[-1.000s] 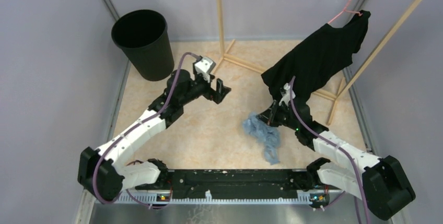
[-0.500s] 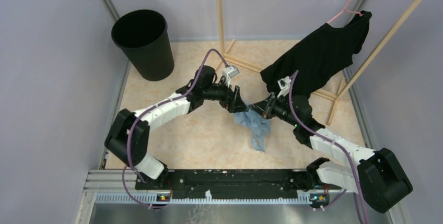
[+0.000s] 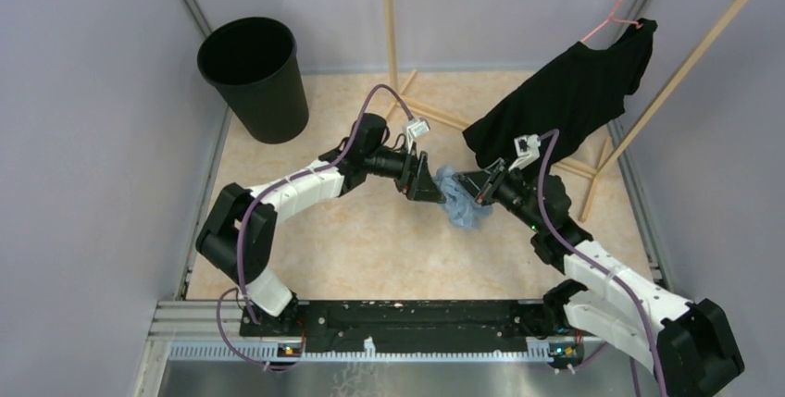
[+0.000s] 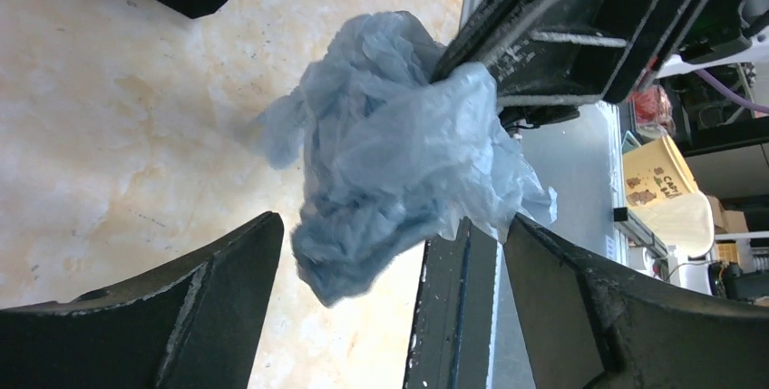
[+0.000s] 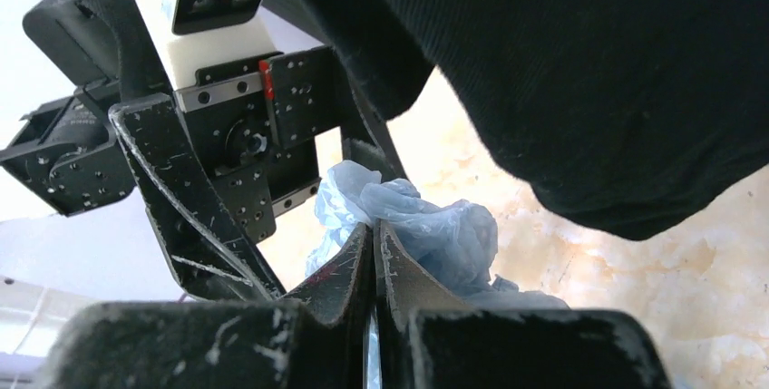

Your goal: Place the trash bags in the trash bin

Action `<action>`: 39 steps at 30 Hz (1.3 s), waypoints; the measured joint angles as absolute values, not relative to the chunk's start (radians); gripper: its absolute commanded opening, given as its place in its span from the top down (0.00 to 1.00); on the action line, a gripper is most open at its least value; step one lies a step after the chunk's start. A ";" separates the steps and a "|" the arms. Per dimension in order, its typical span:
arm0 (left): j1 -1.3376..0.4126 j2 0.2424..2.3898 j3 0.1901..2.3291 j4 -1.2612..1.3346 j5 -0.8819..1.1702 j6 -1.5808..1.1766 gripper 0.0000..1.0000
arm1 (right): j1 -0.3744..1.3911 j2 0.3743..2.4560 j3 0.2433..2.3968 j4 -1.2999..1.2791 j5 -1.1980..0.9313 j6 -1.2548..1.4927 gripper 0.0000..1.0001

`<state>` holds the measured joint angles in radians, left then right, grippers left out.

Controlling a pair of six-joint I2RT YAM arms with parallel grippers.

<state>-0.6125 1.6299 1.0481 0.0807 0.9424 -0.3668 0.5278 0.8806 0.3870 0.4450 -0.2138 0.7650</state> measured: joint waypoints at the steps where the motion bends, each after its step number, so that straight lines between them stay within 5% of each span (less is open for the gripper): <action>1: -0.612 1.628 1.048 0.084 0.950 -0.370 0.16 | 0.527 0.872 0.387 0.442 -0.206 0.772 1.00; 4: -0.612 1.625 1.048 0.113 0.978 -0.394 0.25 | 0.525 0.862 0.387 0.440 -0.200 0.789 1.00; 7: -0.612 1.624 1.048 0.138 1.002 -0.409 0.02 | 0.524 0.863 0.390 0.423 -0.205 0.803 1.00; 12: -0.611 1.569 1.047 0.135 1.003 -0.411 0.01 | 0.517 0.881 0.424 0.397 -0.216 0.815 1.00; 18: -0.604 1.455 1.045 0.139 0.989 -0.386 0.23 | 0.500 0.908 0.453 0.401 -0.252 0.840 1.00; 24: -0.604 1.448 1.037 0.148 0.978 -0.372 0.20 | 0.496 0.918 0.481 0.399 -0.294 0.868 1.00; 33: -0.603 1.464 1.044 0.045 0.880 -0.305 0.87 | 0.494 0.991 0.493 0.441 -0.355 0.919 1.00; 39: -0.602 1.458 1.057 -0.005 0.801 -0.261 0.99 | 0.494 0.933 0.523 0.297 -0.302 0.834 0.49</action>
<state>-0.6022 1.4578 1.0573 -0.0051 0.8009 -0.2611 0.4942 0.9325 0.5228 0.2970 -0.3019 0.8337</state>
